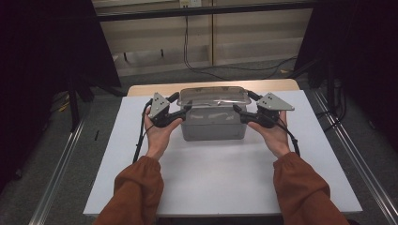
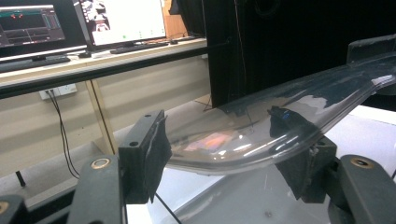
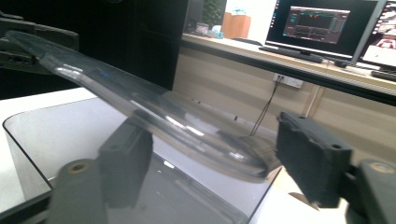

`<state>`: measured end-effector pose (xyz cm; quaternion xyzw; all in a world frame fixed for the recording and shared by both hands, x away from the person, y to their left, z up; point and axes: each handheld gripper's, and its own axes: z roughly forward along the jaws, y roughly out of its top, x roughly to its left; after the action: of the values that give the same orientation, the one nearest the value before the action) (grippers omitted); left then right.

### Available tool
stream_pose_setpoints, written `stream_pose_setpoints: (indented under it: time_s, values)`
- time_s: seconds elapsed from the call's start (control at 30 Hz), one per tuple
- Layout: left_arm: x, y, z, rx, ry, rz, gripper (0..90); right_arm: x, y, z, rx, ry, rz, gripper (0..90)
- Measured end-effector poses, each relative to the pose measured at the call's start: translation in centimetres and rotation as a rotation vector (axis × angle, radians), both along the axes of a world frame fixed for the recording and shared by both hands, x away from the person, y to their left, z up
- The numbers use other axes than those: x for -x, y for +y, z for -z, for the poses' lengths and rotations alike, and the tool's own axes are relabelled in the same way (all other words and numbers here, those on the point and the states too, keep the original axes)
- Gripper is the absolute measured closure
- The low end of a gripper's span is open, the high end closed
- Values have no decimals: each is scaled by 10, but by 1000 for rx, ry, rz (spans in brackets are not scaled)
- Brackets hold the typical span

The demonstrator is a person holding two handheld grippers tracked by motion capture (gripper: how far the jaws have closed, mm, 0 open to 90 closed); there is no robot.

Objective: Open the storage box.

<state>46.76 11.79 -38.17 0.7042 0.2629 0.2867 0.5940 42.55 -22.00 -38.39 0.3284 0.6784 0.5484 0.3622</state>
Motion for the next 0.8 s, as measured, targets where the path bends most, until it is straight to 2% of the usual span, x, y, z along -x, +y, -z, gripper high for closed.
stream_pose_setpoints:
  time_s: [0.03,0.17,0.37,0.57,0.8]
  values:
    - [-1,0,-1,-9,5,6,377,-1,0,-1,1,5,2,286]
    - [-5,-1,-3,20,15,11,398,-7,-2,-6,-14,6,-6,324]
    - [-10,0,-5,11,24,18,409,-12,-1,-4,-17,8,-14,368]
    - [-17,2,-11,20,27,26,438,-17,1,-12,-15,4,-29,389]
    - [-22,2,-12,5,20,19,471,-24,0,-16,-20,8,-35,453]
